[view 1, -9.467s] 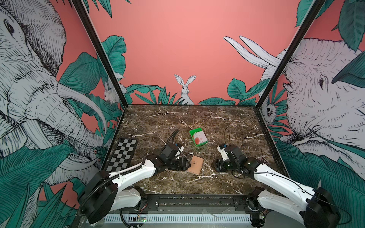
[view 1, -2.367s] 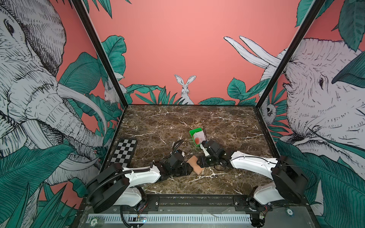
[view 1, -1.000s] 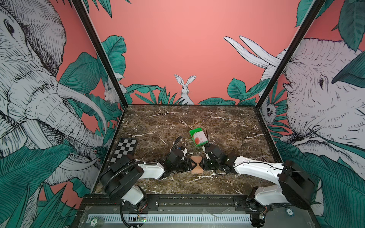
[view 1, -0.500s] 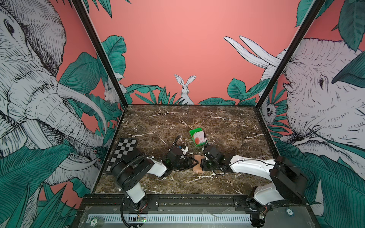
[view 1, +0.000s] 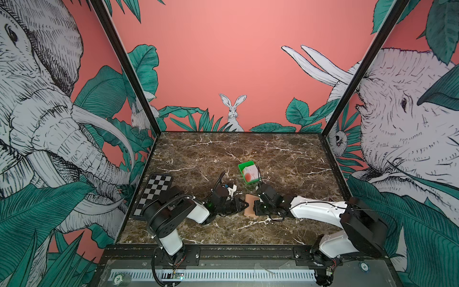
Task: Insert credit cards into a card holder
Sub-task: Pick up the card holder from the center of the table, then open the button on the card holder.
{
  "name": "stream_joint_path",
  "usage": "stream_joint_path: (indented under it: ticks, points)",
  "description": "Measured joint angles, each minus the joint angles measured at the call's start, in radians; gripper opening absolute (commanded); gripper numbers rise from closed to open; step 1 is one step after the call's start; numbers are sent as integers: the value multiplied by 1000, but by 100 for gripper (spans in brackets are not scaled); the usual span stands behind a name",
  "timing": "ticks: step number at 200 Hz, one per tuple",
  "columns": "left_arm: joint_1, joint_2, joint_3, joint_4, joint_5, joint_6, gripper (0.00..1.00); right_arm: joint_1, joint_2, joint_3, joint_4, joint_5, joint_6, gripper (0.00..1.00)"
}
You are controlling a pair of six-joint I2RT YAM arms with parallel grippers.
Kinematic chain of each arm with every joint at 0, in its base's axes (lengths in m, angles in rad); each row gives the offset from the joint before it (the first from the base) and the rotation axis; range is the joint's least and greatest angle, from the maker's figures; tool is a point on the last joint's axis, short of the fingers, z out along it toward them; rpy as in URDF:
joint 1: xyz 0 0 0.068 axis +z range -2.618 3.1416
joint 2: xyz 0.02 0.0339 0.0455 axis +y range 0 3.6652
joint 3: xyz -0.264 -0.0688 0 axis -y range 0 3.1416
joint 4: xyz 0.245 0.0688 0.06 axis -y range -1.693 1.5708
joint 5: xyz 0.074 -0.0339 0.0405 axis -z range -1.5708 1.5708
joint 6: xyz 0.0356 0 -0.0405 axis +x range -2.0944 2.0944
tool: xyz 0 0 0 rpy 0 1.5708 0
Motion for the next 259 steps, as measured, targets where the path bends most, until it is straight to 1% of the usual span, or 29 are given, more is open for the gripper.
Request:
stream_joint_path:
  ticks: [13, 38, 54, 68, 85, 106, 143, 185, 259]
  points:
    - [-1, -6, 9, -21, 2, 9, 16, 0, -6, -3, -1, 0, 0, 17]
    - [-3, -31, 23, -57, 4, 30, 9, 0, -19, -5, -3, 0, 1, 17]
    - [-6, -56, 23, -76, 0, 39, 8, 0, -38, -5, -11, 0, 1, 17]
    - [-9, -85, 24, -110, -6, 51, 5, 0, -61, -4, -30, 4, 0, 19]
    - [-20, -125, 34, -178, -31, 66, 3, 0, -93, 1, -67, 20, 1, 24]
    - [-50, -169, 66, -272, -74, 91, 2, 0, -120, 25, -113, 35, 2, 29]
    - [-80, -206, 93, -346, -121, 108, 1, 0, -123, 77, -161, 50, 2, 35]
    - [-80, -209, 95, -393, -145, 110, 0, 0, -60, 134, -190, 51, -5, 37]
    - [-92, -209, 104, -405, -151, 111, 0, 0, 10, 135, -184, 26, -21, 38]
